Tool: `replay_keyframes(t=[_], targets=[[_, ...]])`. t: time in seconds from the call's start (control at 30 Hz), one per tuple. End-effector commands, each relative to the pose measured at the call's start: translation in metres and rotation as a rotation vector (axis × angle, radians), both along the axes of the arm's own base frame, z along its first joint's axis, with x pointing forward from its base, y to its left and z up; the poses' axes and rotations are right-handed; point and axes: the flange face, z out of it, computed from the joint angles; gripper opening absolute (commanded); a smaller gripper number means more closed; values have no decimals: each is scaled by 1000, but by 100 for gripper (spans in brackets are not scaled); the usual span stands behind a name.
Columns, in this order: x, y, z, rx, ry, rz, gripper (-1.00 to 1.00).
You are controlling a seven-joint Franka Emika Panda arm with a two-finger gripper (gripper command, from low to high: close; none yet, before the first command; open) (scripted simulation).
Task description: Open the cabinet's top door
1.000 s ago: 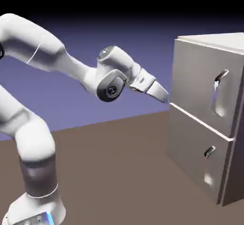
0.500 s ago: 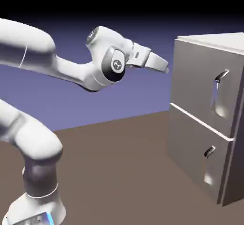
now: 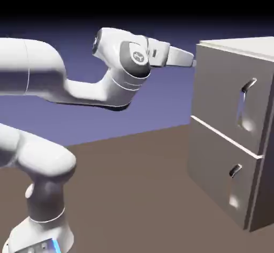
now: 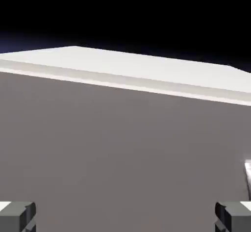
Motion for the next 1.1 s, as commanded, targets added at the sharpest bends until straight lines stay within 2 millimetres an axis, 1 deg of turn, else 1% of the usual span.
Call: replay_keyframes(t=[0.0, 0.23, 0.47, 0.7, 0.87, 1.0, 1.03, 1.07], targets=[[0, -4, 0, 3, -12, -2, 0], [9, -36, -12, 31, -90, -14, 0], [27, -68, -38, 64, -153, -27, 0], [53, -95, -80, 96, -198, -34, 0], [74, -110, -119, 116, -220, -32, 0], [92, -117, -152, 129, -230, -26, 0], [92, -117, -152, 129, -230, -26, 0], [103, -117, -152, 130, -230, -26, 0]])
